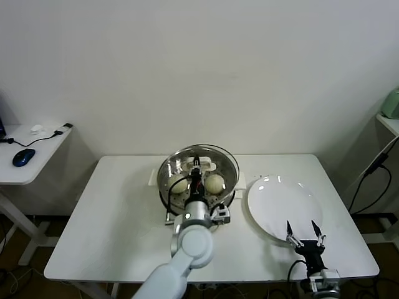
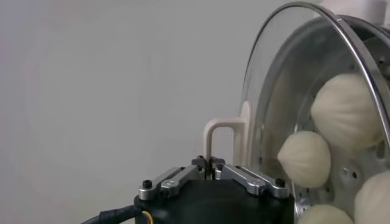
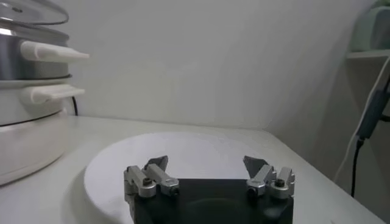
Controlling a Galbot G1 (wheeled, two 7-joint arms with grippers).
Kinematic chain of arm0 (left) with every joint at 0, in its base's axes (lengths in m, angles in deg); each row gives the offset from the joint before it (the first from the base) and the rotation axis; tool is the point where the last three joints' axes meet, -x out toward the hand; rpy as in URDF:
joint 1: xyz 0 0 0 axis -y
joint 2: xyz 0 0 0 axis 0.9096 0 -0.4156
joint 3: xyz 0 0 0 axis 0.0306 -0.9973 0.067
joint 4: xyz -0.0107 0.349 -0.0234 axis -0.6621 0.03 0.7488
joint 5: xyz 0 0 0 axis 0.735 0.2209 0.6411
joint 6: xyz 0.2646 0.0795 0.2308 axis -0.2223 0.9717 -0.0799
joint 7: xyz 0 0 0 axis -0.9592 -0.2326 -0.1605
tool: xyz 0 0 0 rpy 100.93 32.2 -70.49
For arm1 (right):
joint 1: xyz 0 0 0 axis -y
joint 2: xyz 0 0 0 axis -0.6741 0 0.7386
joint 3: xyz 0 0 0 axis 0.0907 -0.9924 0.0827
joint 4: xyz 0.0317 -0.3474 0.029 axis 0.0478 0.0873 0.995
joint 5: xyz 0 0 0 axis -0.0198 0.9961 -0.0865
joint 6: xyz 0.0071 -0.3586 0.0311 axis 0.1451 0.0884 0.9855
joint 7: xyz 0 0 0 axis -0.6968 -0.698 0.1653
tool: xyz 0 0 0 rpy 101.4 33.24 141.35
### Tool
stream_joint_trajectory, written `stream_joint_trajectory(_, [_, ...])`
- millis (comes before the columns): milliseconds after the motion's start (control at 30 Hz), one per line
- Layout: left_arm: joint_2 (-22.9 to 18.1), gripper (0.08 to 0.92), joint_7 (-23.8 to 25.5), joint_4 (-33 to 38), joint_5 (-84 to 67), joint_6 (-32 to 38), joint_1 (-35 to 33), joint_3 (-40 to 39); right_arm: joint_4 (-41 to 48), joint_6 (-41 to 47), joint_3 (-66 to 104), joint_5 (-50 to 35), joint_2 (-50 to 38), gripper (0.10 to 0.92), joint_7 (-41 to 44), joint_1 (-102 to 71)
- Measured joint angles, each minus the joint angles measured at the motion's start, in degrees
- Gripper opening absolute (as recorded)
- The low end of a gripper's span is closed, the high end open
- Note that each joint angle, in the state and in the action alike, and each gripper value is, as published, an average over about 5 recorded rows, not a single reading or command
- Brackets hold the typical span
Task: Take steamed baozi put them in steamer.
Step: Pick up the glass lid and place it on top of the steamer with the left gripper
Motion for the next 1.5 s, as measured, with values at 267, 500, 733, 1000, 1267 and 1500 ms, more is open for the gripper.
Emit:
stream_joint_trajectory(267, [-0.3, 0.136, -0.7, -2.3, 0.8, 0.0, 0.1, 0.2, 0.6, -0.4, -0.2, 0.2, 0.3, 0.823, -0.1, 0.5])
stream_joint_trajectory(500, [-0.6, 0.136, -1.4, -3.3, 1.1, 0.0, 0.0, 0.5, 0.7, -0.4, -0.5, 0.3, 0.3, 0.823, -0.2, 1.1])
stream_joint_trajectory(733, [-0.3, 0.143, -1.6, -3.5, 1.2, 0.2, -0.3, 0.6, 0.8, -0.6, -0.5, 0.6, 0.3, 0.823, -0.2, 1.5])
stream_joint_trajectory(1000, [-0.2, 0.305, -2.2, -3.3, 0.6, 0.7, -0.2, 0.5, 0.9, -0.6, -0.8, 0.8, 0.4, 0.823, 0.0, 1.5])
stream_joint_trajectory(1267, [1.1, 0.539, -2.0, -1.0, -0.6, 0.7, -1.0, -0.1, 0.7, -0.4, -1.0, 0.9, 0.4, 0.823, 0.3, 1.3])
stream_joint_trajectory(1500, [2.9, 0.738, -2.3, 3.1, -3.0, 1.3, -2.5, 0.6, 0.5, -0.3, -1.4, 0.6, 0.4, 0.823, 0.4, 1.2])
